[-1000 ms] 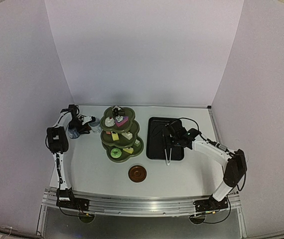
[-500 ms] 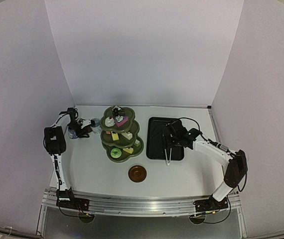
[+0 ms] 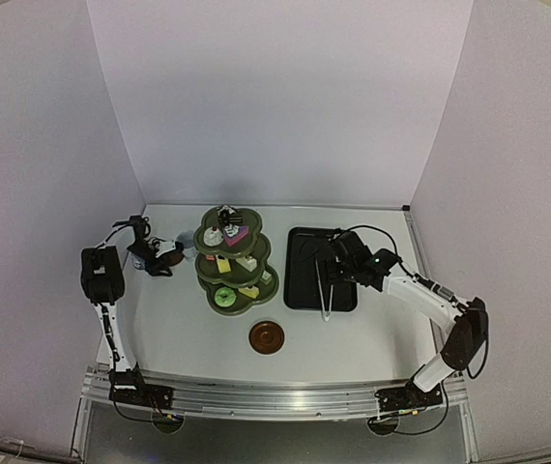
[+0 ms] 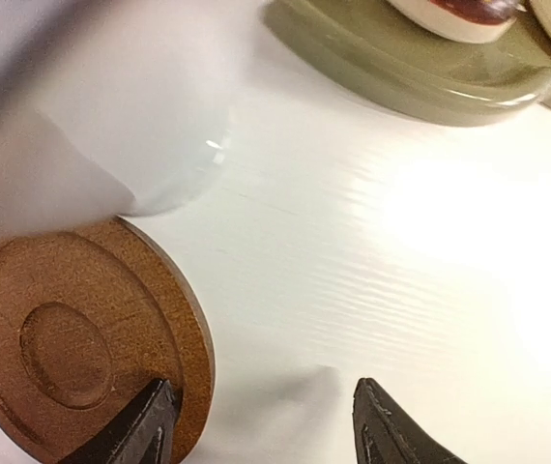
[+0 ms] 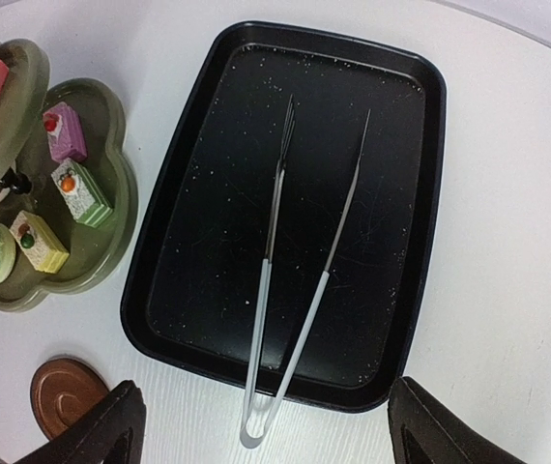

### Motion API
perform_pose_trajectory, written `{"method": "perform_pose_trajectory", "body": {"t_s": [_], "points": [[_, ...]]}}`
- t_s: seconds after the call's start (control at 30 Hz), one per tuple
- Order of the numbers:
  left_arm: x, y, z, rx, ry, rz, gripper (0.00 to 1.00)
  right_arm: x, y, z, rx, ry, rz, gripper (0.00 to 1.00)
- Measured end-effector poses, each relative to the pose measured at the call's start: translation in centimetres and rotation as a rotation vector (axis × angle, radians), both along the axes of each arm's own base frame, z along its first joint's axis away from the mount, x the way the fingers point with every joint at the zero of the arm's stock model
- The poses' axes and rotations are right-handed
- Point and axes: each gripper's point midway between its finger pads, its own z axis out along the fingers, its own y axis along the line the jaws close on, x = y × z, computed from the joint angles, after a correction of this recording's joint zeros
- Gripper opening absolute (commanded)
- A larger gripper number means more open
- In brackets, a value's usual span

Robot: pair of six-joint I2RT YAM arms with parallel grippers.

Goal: Serve the afternoon tea

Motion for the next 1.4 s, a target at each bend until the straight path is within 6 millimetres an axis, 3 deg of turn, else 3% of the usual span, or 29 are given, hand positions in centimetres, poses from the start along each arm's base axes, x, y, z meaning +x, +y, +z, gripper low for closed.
{"method": "perform_pose_trajectory", "body": {"t_s": [0.33, 0.53, 0.83, 1.1, 1.4], "points": [[-3.6, -0.2, 0.0, -0.010, 0.048, -0.018, 0.65, 0.0, -0.2, 0.6, 0.004, -0.015, -0.006, 0.84], [-8.6, -0.6, 0.0, -0.014, 0.103, -0.060, 0.65, -0.1, -0.4, 1.3, 0.014, -0.028, -0.010, 0.84], [-18.3, -1.3, -0.1, 0.022, 0.167, -0.197, 0.65, -0.4, -0.7, 2.7, 0.032, -0.056, -0.013, 0.84], [-26.9, -5.5, -0.2, 0.093, 0.185, -0.467, 0.66, -1.2, -1.5, 3.6, 0.048, -0.077, -0.022, 0.83], [-29.3, -9.1, -0.1, 0.110, 0.207, -0.591, 0.68, -2.6, -2.9, 4.7, 0.080, -0.105, -0.050, 0.83]]}}
